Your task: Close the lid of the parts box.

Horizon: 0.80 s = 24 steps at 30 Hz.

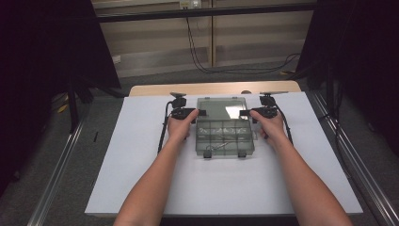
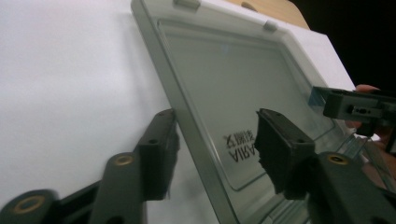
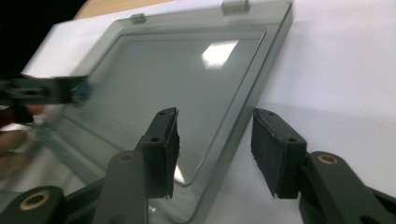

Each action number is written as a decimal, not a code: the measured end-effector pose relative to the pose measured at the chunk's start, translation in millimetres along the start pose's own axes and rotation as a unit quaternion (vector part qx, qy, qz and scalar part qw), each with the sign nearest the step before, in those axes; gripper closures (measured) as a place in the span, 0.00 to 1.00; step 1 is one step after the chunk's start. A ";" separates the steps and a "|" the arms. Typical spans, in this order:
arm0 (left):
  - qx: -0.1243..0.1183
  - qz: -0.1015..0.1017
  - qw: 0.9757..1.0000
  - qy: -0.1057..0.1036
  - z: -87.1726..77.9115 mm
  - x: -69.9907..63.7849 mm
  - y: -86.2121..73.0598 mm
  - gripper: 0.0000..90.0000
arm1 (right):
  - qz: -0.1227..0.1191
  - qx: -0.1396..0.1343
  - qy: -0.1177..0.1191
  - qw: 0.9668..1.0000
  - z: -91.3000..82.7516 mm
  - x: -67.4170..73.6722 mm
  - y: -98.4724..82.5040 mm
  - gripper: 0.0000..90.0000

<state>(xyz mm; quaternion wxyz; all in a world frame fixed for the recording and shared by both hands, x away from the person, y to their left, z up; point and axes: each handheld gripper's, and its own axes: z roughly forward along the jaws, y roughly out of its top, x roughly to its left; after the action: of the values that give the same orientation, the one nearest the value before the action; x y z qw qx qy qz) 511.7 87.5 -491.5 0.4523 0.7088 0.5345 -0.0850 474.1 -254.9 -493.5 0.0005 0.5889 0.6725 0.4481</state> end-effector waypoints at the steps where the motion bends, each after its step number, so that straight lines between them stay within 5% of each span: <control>1: -0.003 0.004 1.000 0.006 0.1 -0.9 0.0 0.56 | 0.005 0.003 0.011 1.000 1.0 -0.3 0.1 0.58; 6: -0.023 0.016 1.000 0.006 -6.4 -2.9 1.7 0.66 | -0.022 -0.014 -0.009 1.000 -7.1 4.7 3.5 0.69; 13: -0.054 0.061 0.997 0.003 -25.2 -11.9 3.3 0.81 | -0.073 -0.052 -0.026 0.996 -29.0 13.8 6.3 0.92; 20: -0.066 0.092 0.994 0.003 -36.7 -16.1 2.8 0.83 | -0.125 -0.076 -0.050 0.988 -37.1 26.8 0.4 0.95; 24: -0.108 0.089 0.990 0.006 -48.0 -18.6 7.4 0.84 | -0.143 -0.092 -0.049 0.984 -38.2 28.8 -4.0 0.95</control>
<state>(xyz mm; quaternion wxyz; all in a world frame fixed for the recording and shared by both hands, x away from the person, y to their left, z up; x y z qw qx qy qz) 492.7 109.9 -448.5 0.5288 0.7014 0.4776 0.0181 441.9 -254.7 -458.0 0.1514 0.5054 0.7051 0.4738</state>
